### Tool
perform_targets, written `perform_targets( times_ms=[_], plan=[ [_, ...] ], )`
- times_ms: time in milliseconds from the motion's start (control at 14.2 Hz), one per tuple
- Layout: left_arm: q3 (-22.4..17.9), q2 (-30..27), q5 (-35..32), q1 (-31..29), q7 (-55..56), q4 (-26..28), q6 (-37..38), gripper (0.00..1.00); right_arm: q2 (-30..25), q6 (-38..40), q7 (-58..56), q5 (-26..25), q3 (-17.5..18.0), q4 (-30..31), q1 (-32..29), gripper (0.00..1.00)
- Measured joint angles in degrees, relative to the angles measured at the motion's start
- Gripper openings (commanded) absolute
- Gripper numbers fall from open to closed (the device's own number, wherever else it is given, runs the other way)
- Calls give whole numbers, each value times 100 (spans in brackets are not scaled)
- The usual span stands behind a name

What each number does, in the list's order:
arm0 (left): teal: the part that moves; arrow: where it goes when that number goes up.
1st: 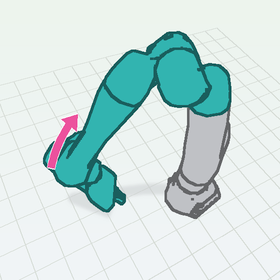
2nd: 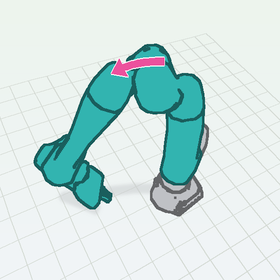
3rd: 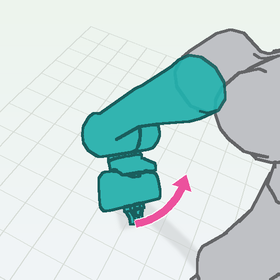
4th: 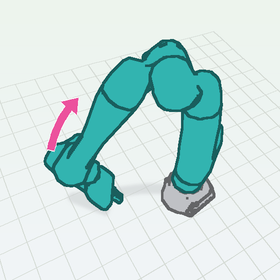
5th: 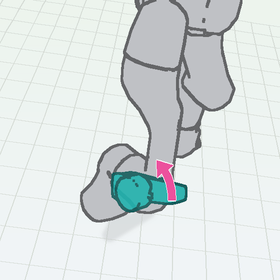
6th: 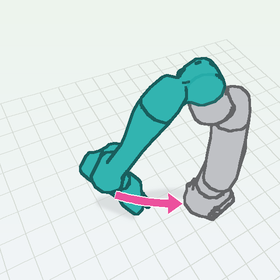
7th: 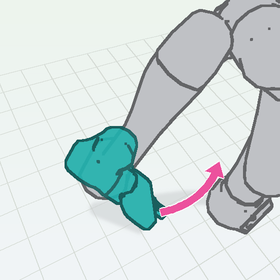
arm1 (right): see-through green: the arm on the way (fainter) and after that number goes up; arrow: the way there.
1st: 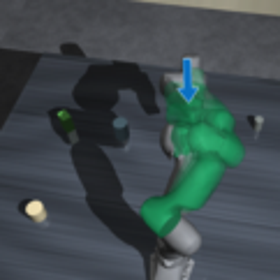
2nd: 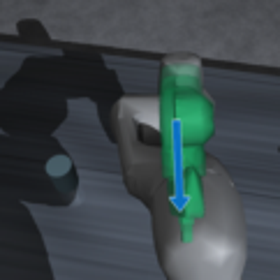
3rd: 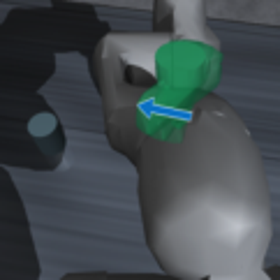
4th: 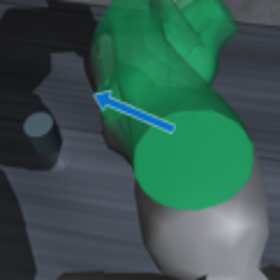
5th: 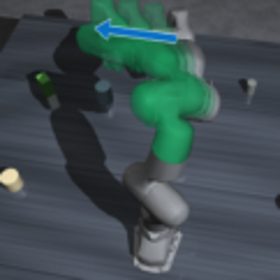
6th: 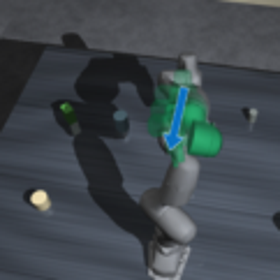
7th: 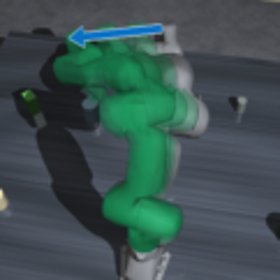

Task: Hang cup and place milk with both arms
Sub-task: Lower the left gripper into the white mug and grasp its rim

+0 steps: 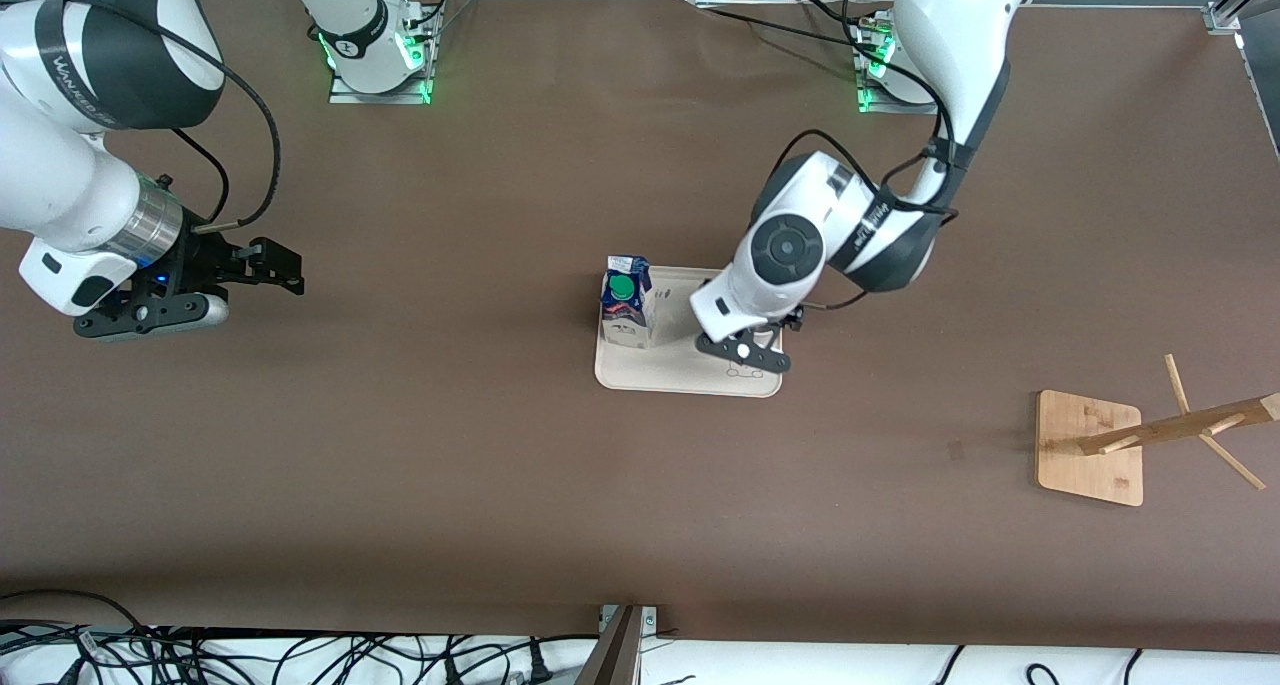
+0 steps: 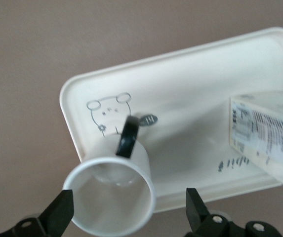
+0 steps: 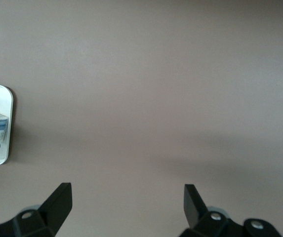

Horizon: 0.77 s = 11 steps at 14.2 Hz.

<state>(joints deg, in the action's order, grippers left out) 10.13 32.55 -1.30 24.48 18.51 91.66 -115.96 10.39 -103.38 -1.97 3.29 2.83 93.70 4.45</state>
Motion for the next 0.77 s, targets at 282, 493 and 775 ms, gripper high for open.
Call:
perform_targets(
  times_ms=[282,493,775],
  plan=[
    [51,-556,-3,58,7,952,-514,100,43,29,0,0,0,0,15,100],
    [49,-613,-3,57,22,1414,-1103,100,47,42,0,0,0,0,18,100],
    [49,-605,-3,57,36,1647,-1397,100,49,49,0,0,0,0,19,100]
  ],
)
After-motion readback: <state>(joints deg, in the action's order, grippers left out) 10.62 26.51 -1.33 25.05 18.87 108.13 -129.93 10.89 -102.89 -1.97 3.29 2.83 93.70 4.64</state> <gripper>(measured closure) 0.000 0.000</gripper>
